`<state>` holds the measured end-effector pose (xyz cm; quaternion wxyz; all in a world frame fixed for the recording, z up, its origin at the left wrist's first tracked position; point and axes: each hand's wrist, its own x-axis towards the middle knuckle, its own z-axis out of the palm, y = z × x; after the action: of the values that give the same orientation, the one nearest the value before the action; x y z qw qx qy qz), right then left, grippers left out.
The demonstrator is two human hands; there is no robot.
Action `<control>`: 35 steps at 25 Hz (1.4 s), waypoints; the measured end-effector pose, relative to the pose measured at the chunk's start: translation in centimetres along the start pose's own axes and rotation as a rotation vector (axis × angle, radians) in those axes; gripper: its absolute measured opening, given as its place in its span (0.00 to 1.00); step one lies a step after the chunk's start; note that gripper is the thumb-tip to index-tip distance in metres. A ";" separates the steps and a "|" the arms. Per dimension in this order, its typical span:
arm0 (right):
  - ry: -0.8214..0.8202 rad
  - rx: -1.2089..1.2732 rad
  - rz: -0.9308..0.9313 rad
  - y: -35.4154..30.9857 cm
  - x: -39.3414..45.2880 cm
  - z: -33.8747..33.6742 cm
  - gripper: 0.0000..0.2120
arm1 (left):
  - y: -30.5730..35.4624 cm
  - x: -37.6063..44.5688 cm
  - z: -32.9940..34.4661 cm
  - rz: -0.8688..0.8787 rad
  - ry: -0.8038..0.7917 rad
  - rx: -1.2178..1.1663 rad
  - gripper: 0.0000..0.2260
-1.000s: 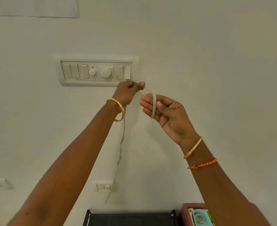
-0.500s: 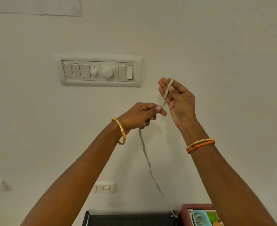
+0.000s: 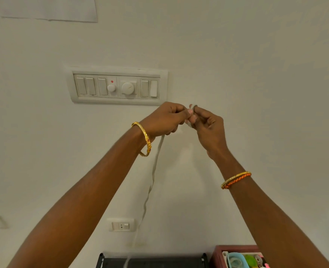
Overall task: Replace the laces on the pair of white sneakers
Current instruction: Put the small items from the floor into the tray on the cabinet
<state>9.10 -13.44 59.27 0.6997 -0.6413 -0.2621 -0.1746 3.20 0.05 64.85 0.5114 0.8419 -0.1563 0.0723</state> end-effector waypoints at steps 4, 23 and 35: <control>-0.088 -0.080 0.008 -0.3 -1.1 -0.6 0.15 | 1.8 0.6 -0.9 0.048 0.040 0.063 0.12; -0.032 0.412 0.158 -4.0 -1.2 -3.1 0.15 | -2.6 -0.5 5.2 -0.317 -0.154 -0.438 0.15; -0.074 -0.131 0.098 -1.6 -1.5 -3.8 0.18 | 2.5 1.0 2.1 -0.162 -0.060 -0.177 0.12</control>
<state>7.50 -17.51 59.53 0.6539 -0.7037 -0.2441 -0.1331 3.19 -3.04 66.24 0.5829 0.8052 -0.1087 -0.0088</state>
